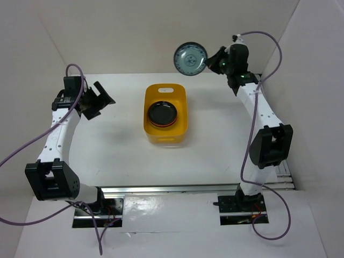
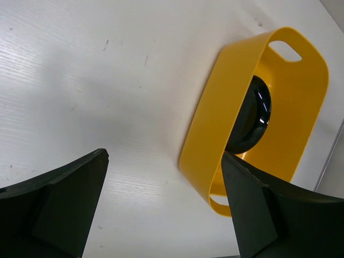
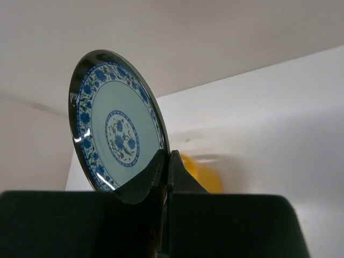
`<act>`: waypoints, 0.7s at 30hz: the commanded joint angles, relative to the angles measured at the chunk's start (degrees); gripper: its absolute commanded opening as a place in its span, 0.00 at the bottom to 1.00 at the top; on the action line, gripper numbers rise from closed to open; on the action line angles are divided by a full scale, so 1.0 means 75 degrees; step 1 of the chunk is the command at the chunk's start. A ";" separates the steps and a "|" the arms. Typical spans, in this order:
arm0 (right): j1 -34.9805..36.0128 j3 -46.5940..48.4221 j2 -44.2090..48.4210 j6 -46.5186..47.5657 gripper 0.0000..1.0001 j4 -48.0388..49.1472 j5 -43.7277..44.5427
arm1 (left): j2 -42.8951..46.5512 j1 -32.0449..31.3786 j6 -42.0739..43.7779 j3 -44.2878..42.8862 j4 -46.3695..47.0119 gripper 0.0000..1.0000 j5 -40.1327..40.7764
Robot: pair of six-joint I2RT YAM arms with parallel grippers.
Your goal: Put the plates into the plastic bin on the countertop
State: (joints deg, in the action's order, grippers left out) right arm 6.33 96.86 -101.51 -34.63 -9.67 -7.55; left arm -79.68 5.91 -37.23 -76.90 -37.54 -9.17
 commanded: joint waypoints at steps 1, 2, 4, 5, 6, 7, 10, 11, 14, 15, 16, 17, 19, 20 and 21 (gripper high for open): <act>0.0701 0.0292 -0.0292 0.0842 0.00 -0.0605 -0.0961 | -0.0192 0.0266 -0.0320 0.0023 0.0025 1.00 -0.0253; 0.0889 0.0292 -0.0293 0.1007 0.00 -0.0702 -0.0962 | -0.0308 0.0336 -0.0321 -0.0093 -0.0068 1.00 -0.0393; 0.1451 -0.0150 -0.0200 0.1382 0.00 -0.0703 -0.0775 | -0.0392 0.0407 -0.0414 -0.0198 -0.0069 1.00 -0.0699; 0.1592 -0.0280 -0.0199 0.1453 0.00 -0.0703 -0.0774 | -0.0392 0.0407 -0.0484 -0.0304 -0.0069 1.00 -0.0769; 0.1721 -0.0351 -0.0199 0.1454 0.00 -0.0703 -0.0774 | -0.0392 0.0407 -0.0485 -0.0305 -0.0069 1.00 -0.0770; 0.1932 -0.0352 -0.0199 0.1454 0.00 -0.0819 -0.0774 | -0.0461 0.0407 -0.0485 -0.0398 -0.0069 1.00 -0.0770; 0.2214 -0.0446 -0.0351 0.1617 0.00 -0.0925 -0.0577 | -0.0462 0.0407 -0.0485 -0.0550 -0.0069 1.00 -0.0840; 0.2215 -0.0446 -0.0467 0.1710 0.00 -0.1041 -0.0506 | -0.0462 0.0407 -0.0485 -0.0551 -0.0069 1.00 -0.0840; 0.2367 -0.0446 -0.0620 0.1816 0.00 -0.1042 -0.0505 | -0.0287 0.0407 -0.0485 -0.0633 -0.0069 1.00 -0.0840; 0.2367 -0.0446 -0.0737 0.1817 0.00 -0.1135 -0.0424 | -0.0286 0.0407 -0.0485 -0.0633 -0.0069 1.00 -0.0840; 0.2437 -0.0365 -0.0819 0.1817 0.00 -0.1136 -0.0423 | -0.0217 0.0407 -0.0485 -0.0714 -0.0069 1.00 -0.0840; 0.2438 -0.0364 -0.0959 0.1886 0.00 -0.1217 -0.0330 | -0.0216 0.0407 -0.0404 -0.0715 -0.0139 1.00 -0.0840; 0.2438 -0.0364 -0.1101 0.1887 0.00 -0.1218 -0.0329 | -0.0146 0.0407 -0.0403 -0.0809 -0.0244 1.00 -0.0840; 0.2507 -0.0364 -0.1183 0.1887 0.00 -0.1288 -0.0329 | -0.0146 0.0407 -0.0322 -0.0983 -0.0361 1.00 -0.0944; 0.2508 -0.0364 -0.1183 0.1887 0.00 -0.1219 -0.0329 | -0.0146 0.0407 -0.0321 -0.1089 -0.0455 1.00 -0.0945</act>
State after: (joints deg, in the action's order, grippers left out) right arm 24.25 93.10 -109.34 -21.63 -18.85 -10.74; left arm -83.26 8.84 -39.57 -80.93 -39.70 -14.50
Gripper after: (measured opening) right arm 0.036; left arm 0.997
